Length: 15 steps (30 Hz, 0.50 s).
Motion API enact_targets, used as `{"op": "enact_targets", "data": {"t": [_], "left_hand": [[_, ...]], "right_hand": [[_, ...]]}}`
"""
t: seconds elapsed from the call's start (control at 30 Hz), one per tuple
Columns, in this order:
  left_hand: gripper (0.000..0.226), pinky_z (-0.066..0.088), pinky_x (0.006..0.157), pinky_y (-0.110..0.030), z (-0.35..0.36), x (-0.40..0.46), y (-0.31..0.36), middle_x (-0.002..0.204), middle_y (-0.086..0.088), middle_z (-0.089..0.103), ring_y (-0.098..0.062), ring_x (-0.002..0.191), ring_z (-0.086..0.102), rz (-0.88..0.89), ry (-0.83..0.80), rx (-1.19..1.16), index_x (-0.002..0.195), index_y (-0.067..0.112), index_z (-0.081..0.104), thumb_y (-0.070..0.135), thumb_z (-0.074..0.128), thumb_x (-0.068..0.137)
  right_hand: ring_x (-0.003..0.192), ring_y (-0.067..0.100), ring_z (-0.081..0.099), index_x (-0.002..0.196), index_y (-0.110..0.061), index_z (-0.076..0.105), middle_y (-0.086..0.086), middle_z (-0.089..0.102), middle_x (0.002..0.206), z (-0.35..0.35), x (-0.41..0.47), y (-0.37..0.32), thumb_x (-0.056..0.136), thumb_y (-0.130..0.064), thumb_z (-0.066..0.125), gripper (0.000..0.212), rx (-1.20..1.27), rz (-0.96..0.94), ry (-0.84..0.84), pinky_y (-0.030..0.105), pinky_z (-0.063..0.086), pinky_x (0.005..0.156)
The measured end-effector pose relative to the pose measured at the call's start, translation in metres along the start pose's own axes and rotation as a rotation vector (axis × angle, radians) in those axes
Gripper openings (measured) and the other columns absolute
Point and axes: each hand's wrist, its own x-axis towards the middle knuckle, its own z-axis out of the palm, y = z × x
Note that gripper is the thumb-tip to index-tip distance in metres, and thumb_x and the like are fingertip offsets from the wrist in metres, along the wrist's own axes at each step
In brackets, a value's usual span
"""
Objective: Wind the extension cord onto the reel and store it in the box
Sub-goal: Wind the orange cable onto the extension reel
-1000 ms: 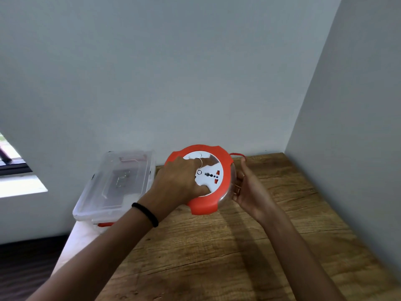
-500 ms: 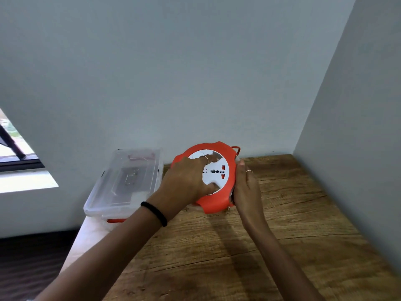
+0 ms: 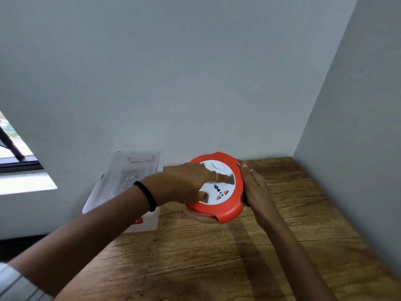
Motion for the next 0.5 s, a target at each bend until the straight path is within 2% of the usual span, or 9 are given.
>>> {"op": "enact_targets", "data": {"t": [0.1, 0.2, 0.3, 0.43, 0.5], "left_hand": [[0.067, 0.045, 0.091, -0.032, -0.003, 0.0, -0.001, 0.143, -0.003, 0.036, -0.025, 0.123, 0.046, 0.078, -0.056, 0.141, 0.143, 0.054, 0.022, 0.016, 0.05, 0.095], [0.069, 0.05, 0.09, -0.037, -0.007, -0.001, -0.002, 0.149, -0.005, 0.029, -0.027, 0.129, 0.041, 0.138, -0.063, 0.276, 0.143, 0.053, 0.021, 0.013, 0.05, 0.096], [0.067, 0.05, 0.092, -0.042, -0.012, -0.003, -0.003, 0.146, -0.007, 0.033, -0.026, 0.13, 0.04, 0.182, -0.031, 0.366, 0.144, 0.05, 0.022, 0.013, 0.05, 0.096], [0.069, 0.05, 0.092, -0.044, -0.011, -0.002, -0.006, 0.141, -0.008, 0.039, -0.028, 0.127, 0.043, 0.199, -0.011, 0.403, 0.145, 0.048, 0.023, 0.014, 0.054, 0.094], [0.069, 0.05, 0.092, -0.044, -0.01, -0.001, -0.007, 0.144, -0.007, 0.038, -0.028, 0.128, 0.043, 0.203, 0.006, 0.396, 0.144, 0.049, 0.024, 0.014, 0.055, 0.094]], "right_hand": [[0.066, 0.013, 0.057, 0.095, -0.007, 0.066, 0.006, 0.06, 0.071, -0.002, -0.001, -0.001, 0.1, -0.043, 0.037, 0.046, -0.001, 0.004, -0.044, 0.024, 0.045, 0.062], [0.059, 0.008, 0.056, 0.087, -0.011, 0.065, -0.001, 0.059, 0.064, 0.001, -0.005, -0.002, 0.101, -0.041, 0.034, 0.045, -0.002, 0.008, -0.071, 0.018, 0.044, 0.054], [0.051, 0.005, 0.05, 0.072, -0.018, 0.056, -0.005, 0.052, 0.056, 0.006, -0.007, -0.002, 0.101, -0.044, 0.034, 0.045, 0.021, 0.045, -0.036, 0.015, 0.039, 0.046], [0.049, 0.01, 0.048, 0.082, -0.02, 0.059, -0.001, 0.052, 0.058, 0.006, -0.004, -0.005, 0.093, -0.061, 0.036, 0.048, 0.004, 0.178, -0.092, 0.017, 0.033, 0.041], [0.054, 0.019, 0.055, 0.088, -0.013, 0.062, 0.006, 0.058, 0.064, 0.005, -0.004, -0.005, 0.09, -0.063, 0.04, 0.054, 0.015, 0.178, -0.125, 0.02, 0.038, 0.045]]}}
